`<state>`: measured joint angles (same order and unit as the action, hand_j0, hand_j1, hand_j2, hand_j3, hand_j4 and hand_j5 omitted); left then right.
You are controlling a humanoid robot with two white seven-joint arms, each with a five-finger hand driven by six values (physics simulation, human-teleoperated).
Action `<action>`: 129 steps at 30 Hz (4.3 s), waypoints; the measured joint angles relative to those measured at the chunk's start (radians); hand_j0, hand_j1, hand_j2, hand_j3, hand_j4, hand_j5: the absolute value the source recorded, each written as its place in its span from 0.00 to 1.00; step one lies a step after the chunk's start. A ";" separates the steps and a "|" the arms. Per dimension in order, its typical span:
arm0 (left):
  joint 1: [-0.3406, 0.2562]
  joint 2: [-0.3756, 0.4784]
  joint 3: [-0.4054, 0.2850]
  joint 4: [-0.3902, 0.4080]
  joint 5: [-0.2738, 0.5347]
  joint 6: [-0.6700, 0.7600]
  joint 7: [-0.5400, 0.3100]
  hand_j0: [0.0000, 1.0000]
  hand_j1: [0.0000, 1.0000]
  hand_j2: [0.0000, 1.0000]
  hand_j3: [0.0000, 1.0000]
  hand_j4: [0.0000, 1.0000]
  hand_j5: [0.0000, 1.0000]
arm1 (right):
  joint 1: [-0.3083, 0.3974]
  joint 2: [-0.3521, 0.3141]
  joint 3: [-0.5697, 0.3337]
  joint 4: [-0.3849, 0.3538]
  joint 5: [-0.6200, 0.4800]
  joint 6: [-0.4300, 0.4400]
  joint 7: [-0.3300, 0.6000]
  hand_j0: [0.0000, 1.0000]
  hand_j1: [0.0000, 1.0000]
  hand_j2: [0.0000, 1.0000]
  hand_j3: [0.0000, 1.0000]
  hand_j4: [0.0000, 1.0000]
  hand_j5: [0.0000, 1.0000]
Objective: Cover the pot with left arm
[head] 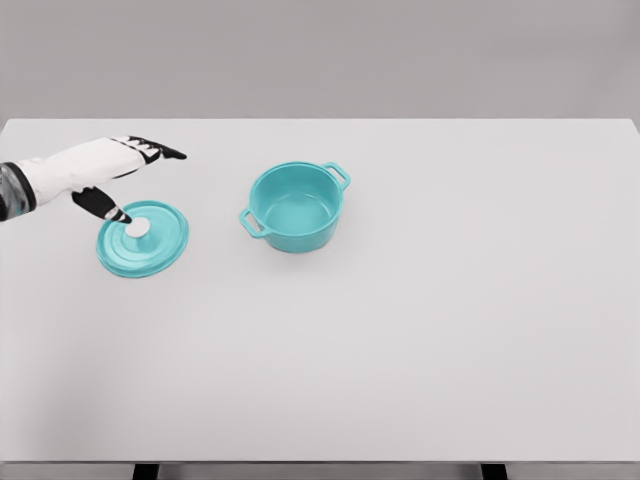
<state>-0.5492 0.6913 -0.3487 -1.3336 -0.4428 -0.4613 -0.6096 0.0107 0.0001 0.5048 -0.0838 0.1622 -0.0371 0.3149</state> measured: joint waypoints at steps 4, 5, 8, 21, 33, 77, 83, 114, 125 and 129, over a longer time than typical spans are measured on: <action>0.003 0.001 -0.003 -0.001 -0.004 -0.010 -0.001 1.00 1.00 1.00 1.00 1.00 1.00 | 0.002 0.000 0.000 0.001 0.000 0.000 -0.002 1.00 1.00 1.00 1.00 1.00 1.00; 0.014 0.004 -0.004 -0.001 -0.006 -0.021 -0.001 1.00 1.00 1.00 1.00 1.00 1.00 | 0.002 0.000 0.000 0.001 0.001 0.000 -0.002 1.00 1.00 1.00 1.00 1.00 1.00; 0.017 0.009 -0.004 -0.001 -0.007 -0.043 -0.002 1.00 1.00 1.00 1.00 1.00 1.00 | 0.002 0.000 0.000 0.001 0.001 0.000 -0.002 1.00 1.00 1.00 1.00 1.00 1.00; -0.290 0.267 -0.435 0.060 0.126 -0.091 -0.002 1.00 1.00 1.00 1.00 1.00 1.00 | 0.002 0.000 0.000 0.001 0.001 0.000 -0.002 1.00 1.00 1.00 1.00 1.00 1.00; -0.345 0.252 -0.637 0.074 0.301 0.010 -0.002 1.00 1.00 1.00 1.00 1.00 1.00 | 0.000 0.000 0.000 0.000 0.001 0.000 -0.002 1.00 1.00 1.00 1.00 1.00 1.00; -0.356 0.168 -0.693 0.156 0.275 0.036 -0.001 0.75 0.75 0.75 0.75 0.75 0.75 | 0.002 0.000 0.000 0.000 0.001 0.000 -0.002 1.00 1.00 1.00 1.00 1.00 1.00; -0.356 0.158 -0.693 0.173 0.265 0.036 -0.001 0.75 0.75 0.75 0.75 0.75 0.75 | 0.002 0.000 0.000 0.001 0.001 0.000 -0.002 1.00 1.00 1.00 1.00 1.00 1.00; -0.356 0.147 -0.692 0.178 0.258 0.033 -0.001 0.48 0.48 0.48 0.48 0.48 0.48 | 0.002 0.000 0.000 0.001 0.001 0.000 -0.002 1.00 1.00 1.00 1.00 1.00 1.00; -0.388 0.149 -0.692 0.159 0.260 0.023 -0.001 0.48 0.48 0.48 0.48 0.48 0.48 | 0.002 0.000 0.000 0.000 0.001 0.000 -0.002 1.00 1.00 1.00 1.00 1.00 1.00; -0.403 0.149 -0.691 0.149 0.261 0.019 -0.001 0.48 0.48 0.48 0.48 0.48 0.48 | 0.002 0.000 0.000 0.001 0.001 0.000 -0.002 1.00 1.00 1.00 1.00 1.00 1.00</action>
<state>-0.9526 0.8401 -1.0399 -1.1845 -0.1817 -0.4421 -0.6111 0.0123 0.0001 0.5046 -0.0833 0.1629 -0.0367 0.3126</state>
